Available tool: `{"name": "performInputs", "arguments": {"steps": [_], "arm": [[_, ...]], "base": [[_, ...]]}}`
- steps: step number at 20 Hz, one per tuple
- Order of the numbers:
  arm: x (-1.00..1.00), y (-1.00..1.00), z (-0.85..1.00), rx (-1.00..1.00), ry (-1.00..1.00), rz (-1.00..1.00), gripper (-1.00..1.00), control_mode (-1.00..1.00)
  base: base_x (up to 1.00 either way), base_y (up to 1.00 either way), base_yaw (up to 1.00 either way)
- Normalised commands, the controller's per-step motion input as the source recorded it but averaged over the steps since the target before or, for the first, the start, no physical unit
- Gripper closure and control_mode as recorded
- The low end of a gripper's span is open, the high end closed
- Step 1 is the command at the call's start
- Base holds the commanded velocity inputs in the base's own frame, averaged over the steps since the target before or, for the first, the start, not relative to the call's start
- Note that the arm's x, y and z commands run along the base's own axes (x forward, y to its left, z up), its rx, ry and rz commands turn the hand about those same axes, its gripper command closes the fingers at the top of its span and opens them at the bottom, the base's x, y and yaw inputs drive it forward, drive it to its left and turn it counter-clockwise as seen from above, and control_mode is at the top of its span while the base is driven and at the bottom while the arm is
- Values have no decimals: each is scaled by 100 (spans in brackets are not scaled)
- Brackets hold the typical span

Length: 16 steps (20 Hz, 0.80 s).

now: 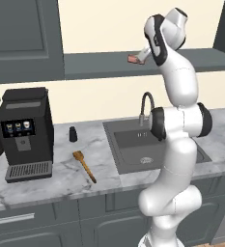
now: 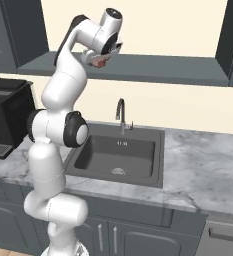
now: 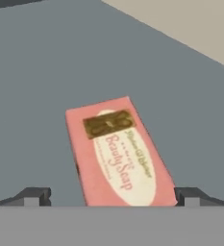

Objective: Open the cabinet. Pick the bar soap and place it next to the sink. Then close the cabinet.

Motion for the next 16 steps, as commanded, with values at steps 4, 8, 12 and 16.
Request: {"name": "performInputs", "arguments": {"steps": [4,8,12,16], "arm": [[8,2,-65,-19,-5,1,-100,-100],[46,0,-76,-8,-1,-4,-100,-100],[49,7,-36,0,3,-9,-100,-100],[7,18,-15,0,10,-4,-100,-100]], "base": [[0,0,0],[0,0,0],[0,0,0],[0,0,0]]}}
